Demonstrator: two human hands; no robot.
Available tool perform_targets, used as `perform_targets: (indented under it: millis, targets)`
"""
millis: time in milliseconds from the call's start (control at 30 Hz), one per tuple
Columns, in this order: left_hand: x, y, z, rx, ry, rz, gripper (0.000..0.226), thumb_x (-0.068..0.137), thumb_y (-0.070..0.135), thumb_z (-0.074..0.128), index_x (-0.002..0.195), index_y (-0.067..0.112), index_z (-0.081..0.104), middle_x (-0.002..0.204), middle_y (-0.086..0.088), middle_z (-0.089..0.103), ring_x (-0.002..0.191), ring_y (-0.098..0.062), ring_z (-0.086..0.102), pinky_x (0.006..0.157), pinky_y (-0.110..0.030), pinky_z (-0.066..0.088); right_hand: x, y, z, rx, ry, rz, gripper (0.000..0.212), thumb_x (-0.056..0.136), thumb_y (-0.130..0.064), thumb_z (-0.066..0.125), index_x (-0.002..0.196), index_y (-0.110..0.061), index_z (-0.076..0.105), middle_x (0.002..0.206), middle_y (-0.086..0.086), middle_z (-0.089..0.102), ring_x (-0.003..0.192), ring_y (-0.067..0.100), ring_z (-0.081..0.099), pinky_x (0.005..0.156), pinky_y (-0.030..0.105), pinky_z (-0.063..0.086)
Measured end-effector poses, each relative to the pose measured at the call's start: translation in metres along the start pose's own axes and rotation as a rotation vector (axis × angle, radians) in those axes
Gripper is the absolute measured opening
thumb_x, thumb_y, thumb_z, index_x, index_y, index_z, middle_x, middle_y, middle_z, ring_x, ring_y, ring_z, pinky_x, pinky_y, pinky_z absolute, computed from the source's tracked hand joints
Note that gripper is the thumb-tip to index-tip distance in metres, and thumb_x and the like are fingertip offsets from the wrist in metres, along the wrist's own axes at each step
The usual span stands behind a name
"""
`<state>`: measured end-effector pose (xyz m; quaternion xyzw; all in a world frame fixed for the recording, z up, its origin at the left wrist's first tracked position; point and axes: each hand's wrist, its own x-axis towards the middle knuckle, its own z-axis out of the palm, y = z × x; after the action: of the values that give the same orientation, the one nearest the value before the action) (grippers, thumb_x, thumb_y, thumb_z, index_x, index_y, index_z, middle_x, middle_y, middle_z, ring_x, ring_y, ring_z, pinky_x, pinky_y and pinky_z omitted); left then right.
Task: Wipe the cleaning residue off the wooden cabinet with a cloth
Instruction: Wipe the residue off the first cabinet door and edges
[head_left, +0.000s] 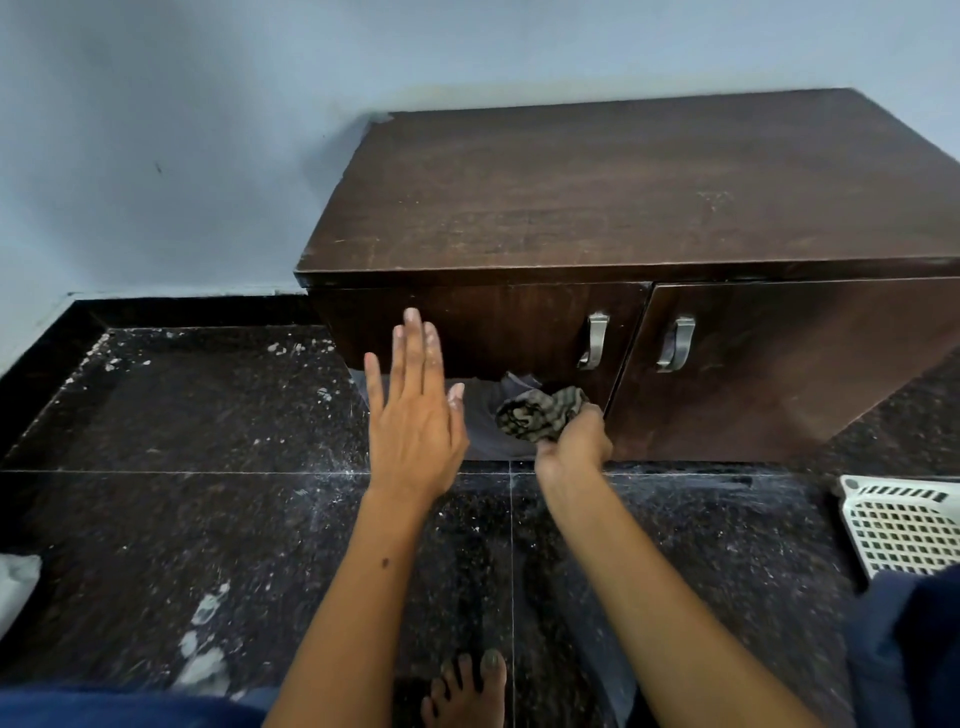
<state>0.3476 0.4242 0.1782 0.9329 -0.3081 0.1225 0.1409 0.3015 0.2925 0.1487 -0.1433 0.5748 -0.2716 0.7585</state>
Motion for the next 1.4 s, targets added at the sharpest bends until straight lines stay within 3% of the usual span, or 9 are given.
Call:
perform_targets:
  millis: [233, 433, 500, 633, 767, 833, 1000, 1167, 1400]
  targets:
    - [-0.001, -0.009, 0.0, -0.025, -0.042, -0.046, 0.062, 0.097, 0.039, 0.01, 0.148, 0.007, -0.003, 0.156, -0.006, -0.015, 0.143, -0.016, -0.015, 0.115, -0.042, -0.013, 0.028, -0.023, -0.017, -0.127, 0.053, 0.066, 0.023, 0.094, -0.011, 0.052, 0.115, -0.002, 0.051, 0.133, 0.015, 0.051, 0.115, 0.029, 0.053, 0.097, 0.04, 0.046]
    - [-0.001, -0.009, 0.006, -0.038, -0.053, -0.057, 0.062, 0.1, 0.036, 0.021, 0.148, 0.006, -0.003, 0.154, -0.007, -0.019, 0.143, -0.017, -0.014, 0.113, -0.04, -0.016, 0.016, -0.016, -0.013, 0.017, -0.033, 0.038, 0.018, 0.086, -0.003, 0.065, 0.072, -0.011, 0.056, 0.111, 0.011, 0.065, 0.116, 0.028, 0.056, 0.102, 0.052, 0.039]
    - [-0.002, -0.006, 0.008, -0.043, -0.053, -0.058, 0.062, 0.1, 0.036, 0.021, 0.149, 0.006, -0.003, 0.152, -0.006, -0.022, 0.141, -0.015, -0.017, 0.112, -0.039, -0.017, 0.022, -0.014, -0.015, 0.018, -0.002, 0.046, 0.005, 0.086, -0.001, 0.064, 0.086, -0.002, 0.06, 0.117, 0.016, 0.062, 0.115, 0.029, 0.058, 0.1, 0.05, 0.044]
    - [0.003, -0.009, 0.006, -0.036, -0.04, -0.051, 0.061, 0.1, 0.036, 0.02, 0.149, 0.006, -0.002, 0.154, -0.005, -0.018, 0.142, -0.014, -0.016, 0.112, -0.039, -0.017, 0.03, -0.021, -0.021, -0.028, 0.02, 0.072, 0.033, 0.089, -0.002, 0.061, 0.121, 0.002, 0.052, 0.124, 0.016, 0.057, 0.109, 0.028, 0.058, 0.096, 0.04, 0.049]
    - [0.002, -0.009, 0.008, -0.053, -0.048, -0.061, 0.06, 0.1, 0.035, 0.02, 0.149, 0.008, -0.003, 0.155, -0.004, -0.018, 0.143, -0.015, -0.016, 0.114, -0.04, -0.016, 0.012, -0.002, -0.015, -0.14, -0.105, -0.266, 0.033, 0.085, -0.008, 0.068, 0.118, -0.005, 0.064, 0.102, 0.004, 0.067, 0.076, 0.005, 0.06, 0.064, 0.014, 0.048]
    - [-0.001, -0.008, 0.01, -0.079, -0.064, -0.077, 0.06, 0.1, 0.034, 0.021, 0.149, 0.008, -0.003, 0.156, -0.005, -0.017, 0.144, -0.016, -0.014, 0.115, -0.041, -0.014, -0.006, 0.023, -0.015, -0.339, -0.2, -0.52, 0.038, 0.085, -0.018, 0.069, 0.122, -0.009, 0.063, 0.11, -0.003, 0.065, 0.085, 0.0, 0.061, 0.069, 0.01, 0.048]
    - [-0.004, -0.008, 0.004, -0.159, 0.021, -0.103, 0.058, 0.1, 0.034, 0.019, 0.149, 0.006, 0.002, 0.157, -0.007, -0.012, 0.144, -0.018, -0.012, 0.117, -0.038, -0.009, 0.004, 0.046, -0.048, -0.907, -0.437, -1.031, 0.037, 0.092, -0.009, 0.06, 0.127, -0.002, 0.056, 0.142, 0.009, 0.043, 0.133, 0.022, 0.043, 0.11, 0.022, 0.03]
    - [0.009, -0.017, 0.0, -0.392, 0.114, -0.285, 0.058, 0.102, 0.031, 0.021, 0.149, 0.006, -0.001, 0.157, -0.007, -0.012, 0.145, -0.016, -0.01, 0.114, -0.033, -0.01, 0.015, 0.031, -0.04, -0.856, -0.519, -1.385, 0.038, 0.09, 0.002, 0.057, 0.128, 0.003, 0.053, 0.141, 0.011, 0.042, 0.135, 0.028, 0.037, 0.113, 0.029, 0.03]
    - [0.017, -0.025, -0.013, -0.921, 0.074, -0.538, 0.054, 0.101, 0.041, 0.017, 0.15, 0.02, 0.008, 0.158, 0.003, 0.009, 0.144, -0.011, 0.01, 0.112, -0.023, 0.009, 0.038, 0.038, -0.036, -1.472, -0.611, -1.879, 0.067, 0.055, 0.025, 0.073, 0.119, 0.007, 0.061, 0.132, 0.017, 0.056, 0.124, 0.038, 0.049, 0.101, 0.055, 0.038]
